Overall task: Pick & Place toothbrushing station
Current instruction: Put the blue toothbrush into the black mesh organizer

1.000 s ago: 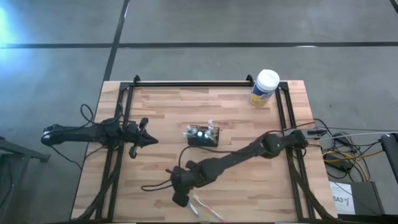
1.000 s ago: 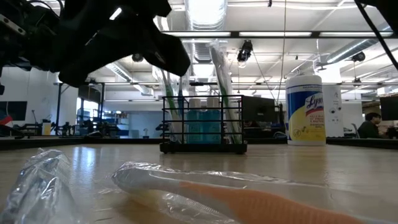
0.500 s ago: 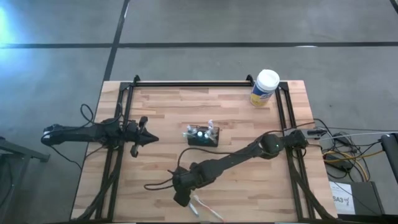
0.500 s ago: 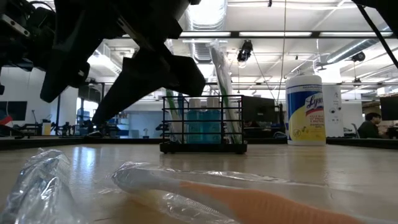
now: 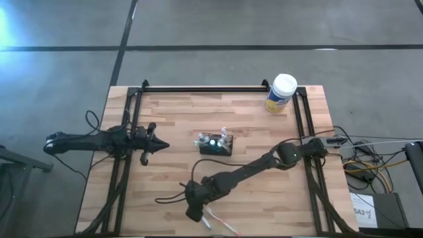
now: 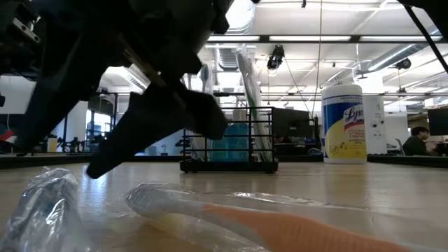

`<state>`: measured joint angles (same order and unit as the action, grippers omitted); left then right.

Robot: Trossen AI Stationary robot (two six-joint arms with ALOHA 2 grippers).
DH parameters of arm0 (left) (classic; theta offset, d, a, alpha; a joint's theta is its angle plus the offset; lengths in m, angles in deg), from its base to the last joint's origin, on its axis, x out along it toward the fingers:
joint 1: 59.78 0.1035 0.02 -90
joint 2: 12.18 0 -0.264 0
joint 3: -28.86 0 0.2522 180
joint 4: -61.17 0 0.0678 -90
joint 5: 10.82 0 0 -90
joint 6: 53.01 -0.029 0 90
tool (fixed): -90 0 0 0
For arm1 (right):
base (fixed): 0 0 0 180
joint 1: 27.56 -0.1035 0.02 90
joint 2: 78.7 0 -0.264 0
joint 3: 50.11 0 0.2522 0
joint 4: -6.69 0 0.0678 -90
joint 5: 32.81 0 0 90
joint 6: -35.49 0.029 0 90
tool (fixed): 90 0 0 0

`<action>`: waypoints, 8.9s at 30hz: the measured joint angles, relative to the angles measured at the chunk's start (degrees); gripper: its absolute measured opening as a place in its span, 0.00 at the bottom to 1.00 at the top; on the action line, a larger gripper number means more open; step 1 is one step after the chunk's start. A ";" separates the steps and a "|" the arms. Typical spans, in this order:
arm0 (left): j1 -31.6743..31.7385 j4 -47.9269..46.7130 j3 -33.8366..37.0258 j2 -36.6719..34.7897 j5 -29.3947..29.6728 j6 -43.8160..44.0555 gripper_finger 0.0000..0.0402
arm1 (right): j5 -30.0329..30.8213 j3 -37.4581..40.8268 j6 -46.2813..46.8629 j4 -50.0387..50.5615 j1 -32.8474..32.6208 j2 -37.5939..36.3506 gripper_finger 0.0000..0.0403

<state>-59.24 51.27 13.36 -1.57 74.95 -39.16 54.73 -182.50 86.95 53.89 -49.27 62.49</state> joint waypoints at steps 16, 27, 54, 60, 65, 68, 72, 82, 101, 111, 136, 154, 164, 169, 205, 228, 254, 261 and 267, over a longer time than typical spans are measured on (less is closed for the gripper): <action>0.00 0.00 0.04 0.02 1.55 1.63 0.03 | 1.81 4.81 -5.22 -3.48 -0.07 -0.31 0.46; 0.02 0.00 0.04 0.02 1.55 4.31 0.04 | 5.70 3.18 -12.49 -3.44 0.79 -0.20 0.04; -6.01 15.47 -0.28 6.03 -5.37 -0.57 0.51 | 27.29 37.90 -50.99 -48.04 -1.88 -35.68 0.02; -7.79 18.13 -2.07 13.27 -5.27 -0.88 0.53 | 24.45 54.06 -51.91 -71.19 4.11 -35.46 0.02; -7.84 18.93 -5.60 20.74 -1.58 -2.81 0.53 | 24.51 59.53 -55.37 -91.95 6.61 -33.05 0.02; -7.85 19.06 -8.67 24.98 3.76 -5.13 0.54 | 24.02 60.46 -59.30 -96.65 6.89 -32.41 0.02; -7.79 18.48 -13.08 31.03 6.69 -6.90 0.58 | 24.50 59.91 -60.90 -95.65 7.25 -32.36 0.02; -7.88 23.67 -22.27 42.63 4.90 -6.72 0.66 | 24.60 54.92 -64.05 -88.76 7.04 -32.36 0.02; -8.52 28.59 -25.84 48.88 -2.21 -6.63 0.61 | 25.13 55.32 -63.58 -88.18 6.95 -32.35 0.02; -8.52 28.48 -26.12 49.36 -2.83 -7.86 0.10 | 25.08 55.41 -61.86 -87.62 6.96 -32.35 0.02; -11.65 23.98 -26.16 45.82 8.77 -22.90 0.10 | 29.73 61.08 -45.16 -54.60 0.93 -54.93 0.19; -10.47 37.48 -26.23 63.79 24.97 -24.33 0.10 | 41.43 71.70 -45.54 -71.72 -4.36 -47.20 0.11; -10.38 40.69 -26.36 67.81 26.55 -21.11 0.10 | 41.66 71.10 -46.14 -71.78 -4.97 -47.52 0.11; -10.36 40.16 -26.29 68.65 25.82 -23.04 0.10 | 41.67 71.10 -46.14 -71.78 -4.92 -47.52 0.11; -17.52 23.75 -29.73 57.38 10.26 -22.76 0.10 | 41.52 71.08 -46.93 -71.79 -4.92 -47.48 0.11; -10.49 26.91 -27.87 57.67 18.87 -29.41 0.10 | 41.50 71.06 -46.95 -71.46 -4.90 -47.45 0.11; -9.25 31.28 -22.05 57.99 19.76 -27.70 0.10 | 41.50 71.06 -46.95 -71.45 -4.90 -47.45 0.11; -7.79 31.95 -21.92 57.96 17.16 -25.99 0.10 | 41.52 71.06 -46.96 -71.78 -4.81 -47.45 0.11; -6.61 34.76 -21.90 61.51 15.87 -23.82 0.10 | 41.52 71.06 -46.95 -71.81 -4.77 -47.45 0.11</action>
<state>-65.85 86.03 -8.54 59.94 90.82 -62.97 96.26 -111.44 40.00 -17.91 -54.04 15.03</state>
